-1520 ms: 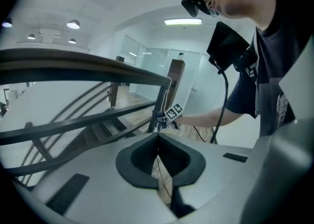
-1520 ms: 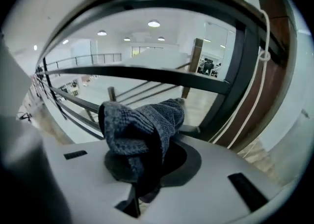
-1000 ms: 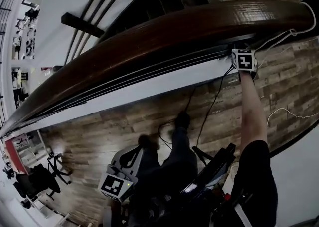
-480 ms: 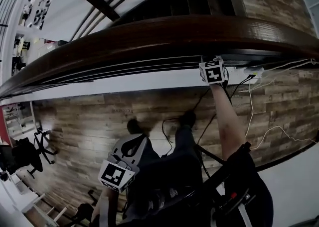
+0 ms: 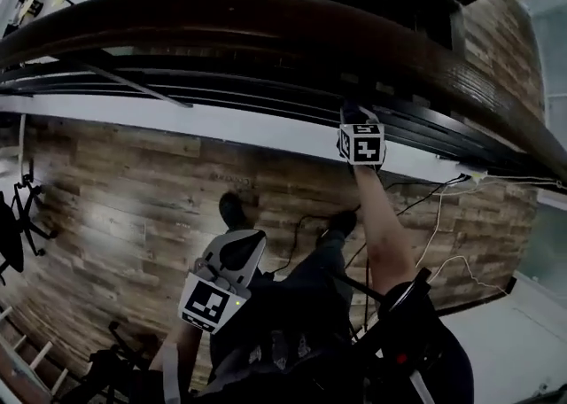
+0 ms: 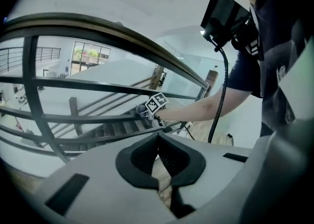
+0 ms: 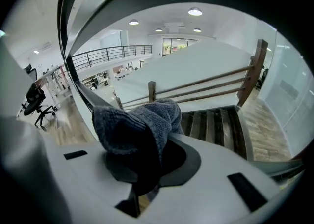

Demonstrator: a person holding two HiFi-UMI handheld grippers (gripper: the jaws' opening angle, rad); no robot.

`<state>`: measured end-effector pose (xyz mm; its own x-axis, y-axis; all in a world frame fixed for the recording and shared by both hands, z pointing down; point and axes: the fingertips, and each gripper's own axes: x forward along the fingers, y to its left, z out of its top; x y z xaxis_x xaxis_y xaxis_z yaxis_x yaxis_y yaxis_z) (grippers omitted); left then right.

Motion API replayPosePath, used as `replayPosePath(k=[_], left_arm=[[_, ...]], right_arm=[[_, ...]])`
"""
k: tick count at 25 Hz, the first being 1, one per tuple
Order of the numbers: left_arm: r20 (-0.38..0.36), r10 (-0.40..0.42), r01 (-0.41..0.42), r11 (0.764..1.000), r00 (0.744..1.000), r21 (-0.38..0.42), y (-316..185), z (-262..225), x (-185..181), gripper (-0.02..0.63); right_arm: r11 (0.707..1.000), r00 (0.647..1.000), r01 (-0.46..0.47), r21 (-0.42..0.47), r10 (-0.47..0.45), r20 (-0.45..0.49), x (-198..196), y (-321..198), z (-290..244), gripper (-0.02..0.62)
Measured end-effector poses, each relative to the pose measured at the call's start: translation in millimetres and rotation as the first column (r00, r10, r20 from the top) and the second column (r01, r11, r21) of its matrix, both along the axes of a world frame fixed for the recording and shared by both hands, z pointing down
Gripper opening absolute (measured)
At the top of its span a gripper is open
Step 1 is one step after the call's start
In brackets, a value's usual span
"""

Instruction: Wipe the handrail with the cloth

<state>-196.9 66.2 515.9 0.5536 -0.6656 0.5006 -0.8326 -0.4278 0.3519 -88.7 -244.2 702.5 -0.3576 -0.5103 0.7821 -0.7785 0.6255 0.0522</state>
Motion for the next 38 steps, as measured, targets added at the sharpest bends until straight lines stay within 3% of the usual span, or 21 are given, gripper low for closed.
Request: replayPosePath(k=[2,5,10,15,19,22,26,28,30,32,34,38], left_arm=[[-0.032,-0.045,0.045,0.999,0.998,-0.013,8.6,6.7,-42.7,0.008],[-0.045,-0.139,0.138,0.990,0.989,-0.026,23.4,22.7,-95.6,0.008],[-0.057,-0.283,0.280,0.958,0.958,-0.056,57.7,39.7,-165.1,0.008],[-0.038,-0.410,0.405,0.909,0.911,-0.098,94.1,51.3,-225.5,0.008],[-0.022,-0.462,0.456,0.881,0.886,-0.127,113.7,58.1,-249.8,0.008],[-0.028,-0.477,0.471,0.874,0.878,-0.116,114.0,52.9,-262.8,0.008],[-0.032,-0.465,0.459,0.882,0.885,-0.107,111.3,50.3,-266.2,0.008],[-0.036,-0.439,0.433,0.895,0.898,-0.108,107.2,51.7,-263.6,0.008],[-0.045,-0.415,0.409,0.907,0.909,-0.100,99.9,52.6,-262.8,0.008],[-0.050,-0.404,0.399,0.913,0.914,-0.079,91.2,49.7,-263.9,0.008],[-0.055,-0.399,0.396,0.917,0.915,-0.053,84.6,43.0,-263.1,0.008],[-0.046,-0.391,0.390,0.921,0.919,-0.029,84.2,31.5,-258.2,0.008]], right_arm=[[1.000,1.000,0.021,-0.009,-0.021,0.005,-58.0,9.7,4.9,0.038],[0.992,0.991,0.128,-0.018,-0.127,0.027,-158.6,26.6,9.6,0.038],[0.950,0.950,0.311,0.001,-0.311,0.032,-313.9,60.5,12.7,0.038],[0.921,0.920,0.390,0.009,-0.390,0.051,-426.7,79.4,17.0,0.038],[0.902,0.900,0.431,0.002,-0.430,0.070,-491.3,90.7,20.5,0.038],[0.907,0.902,0.420,-0.018,-0.416,0.113,-522.9,95.8,19.7,0.038],[0.919,0.903,0.389,-0.072,-0.365,0.225,-513.1,112.6,-0.4,0.038],[0.897,0.848,0.439,-0.057,-0.393,0.355,-496.7,145.6,-46.5,0.038],[0.864,0.761,0.502,0.025,-0.456,0.462,-486.6,177.1,-113.3,0.038],[0.860,0.727,0.493,0.131,-0.490,0.481,-486.6,177.0,-169.5,0.038],[0.881,0.750,0.441,0.170,-0.466,0.469,-495.3,151.5,-189.3,0.038],[0.910,0.820,0.400,0.111,-0.409,0.401,-525.0,113.1,-164.8,0.038]])
